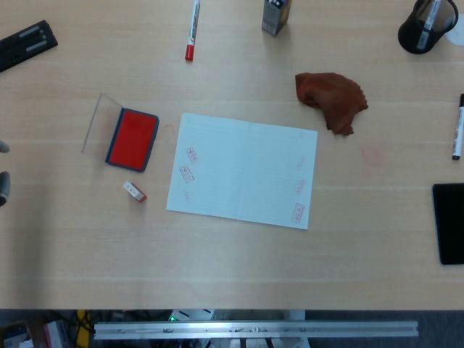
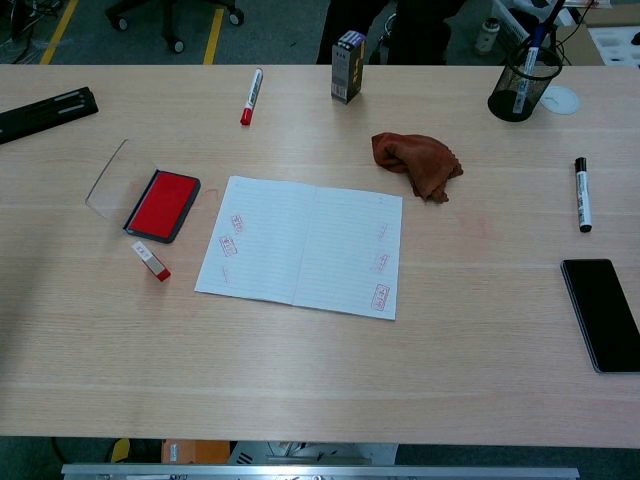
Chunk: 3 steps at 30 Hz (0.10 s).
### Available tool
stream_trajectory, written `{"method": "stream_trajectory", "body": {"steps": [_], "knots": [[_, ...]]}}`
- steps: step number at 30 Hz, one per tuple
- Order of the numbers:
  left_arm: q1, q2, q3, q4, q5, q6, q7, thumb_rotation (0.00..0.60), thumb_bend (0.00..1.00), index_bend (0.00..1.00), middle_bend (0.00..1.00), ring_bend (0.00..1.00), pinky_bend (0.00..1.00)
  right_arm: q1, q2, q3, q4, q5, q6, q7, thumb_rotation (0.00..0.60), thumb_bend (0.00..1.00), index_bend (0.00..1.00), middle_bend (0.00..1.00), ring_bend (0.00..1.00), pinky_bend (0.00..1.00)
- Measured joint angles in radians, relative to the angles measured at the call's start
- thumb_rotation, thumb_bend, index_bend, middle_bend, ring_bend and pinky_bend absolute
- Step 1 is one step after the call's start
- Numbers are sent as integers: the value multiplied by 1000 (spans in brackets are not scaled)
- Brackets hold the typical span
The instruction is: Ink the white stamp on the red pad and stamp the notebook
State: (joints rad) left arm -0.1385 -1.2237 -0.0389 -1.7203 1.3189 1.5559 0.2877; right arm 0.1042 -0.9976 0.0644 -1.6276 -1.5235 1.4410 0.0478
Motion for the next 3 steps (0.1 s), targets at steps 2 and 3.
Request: {"method": "stream_trajectory", "body": {"steps": [2, 3], "knots": [[13, 2, 0, -3, 8, 15, -5, 600, 335, 404, 699, 666, 821, 2, -2, 0, 1, -1, 0, 0, 600, 190, 428, 498, 417, 522], [18, 3, -1, -4, 12, 21, -8, 600, 335, 405, 699, 666, 821, 3, -3, 1, 1, -2, 1, 0, 600, 189, 428, 498, 417, 522]]}}
